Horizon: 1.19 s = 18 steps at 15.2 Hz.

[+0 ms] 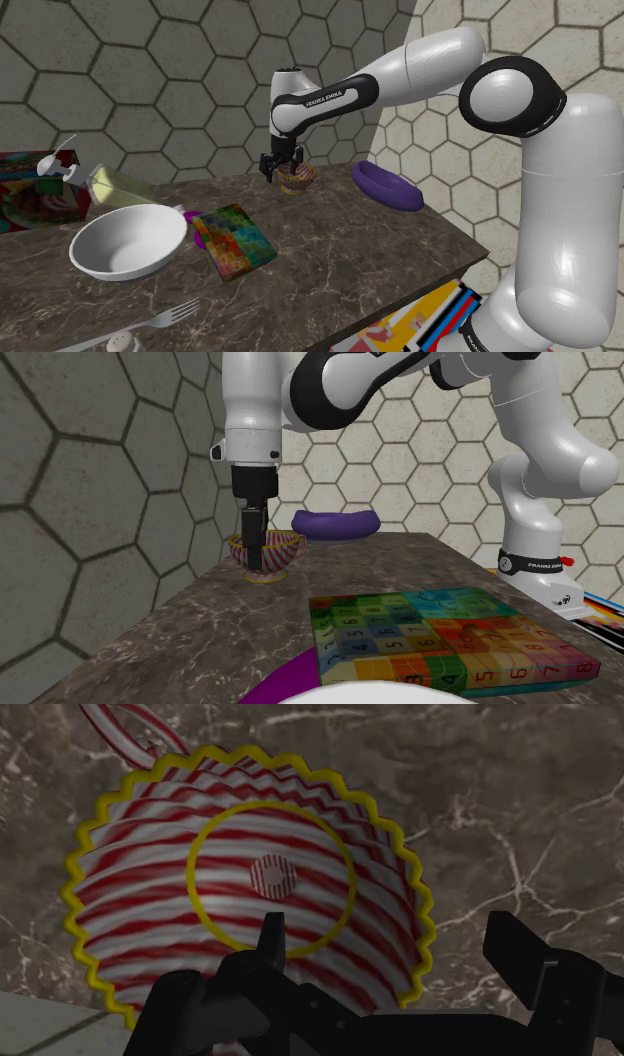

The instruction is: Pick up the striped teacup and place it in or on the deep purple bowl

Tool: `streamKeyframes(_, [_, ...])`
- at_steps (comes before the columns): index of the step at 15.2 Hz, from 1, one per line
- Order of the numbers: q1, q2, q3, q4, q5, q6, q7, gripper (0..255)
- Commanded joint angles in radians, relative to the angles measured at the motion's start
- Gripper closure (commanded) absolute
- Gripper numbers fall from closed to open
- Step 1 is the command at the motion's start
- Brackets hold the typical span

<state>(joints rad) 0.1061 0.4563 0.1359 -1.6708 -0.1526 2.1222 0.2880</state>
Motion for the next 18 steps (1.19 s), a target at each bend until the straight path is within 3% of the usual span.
streamKeyframes(1, [0.000, 0.000, 0.000, 0.000, 0.000, 0.000, 0.000, 0])
streamKeyframes(2, [0.000, 0.000, 0.000, 0.000, 0.000, 0.000, 0.000, 0])
streamKeyframes(3, [0.000, 0.000, 0.000, 0.000, 0.000, 0.000, 0.000, 255])
streamKeyframes(12, [0.000, 0.000, 0.000, 0.000, 0.000, 0.000, 0.000, 255])
streamKeyframes(18, [-0.001, -0.032, 0.004, 0.034, 0.008, -0.066, -0.009, 255])
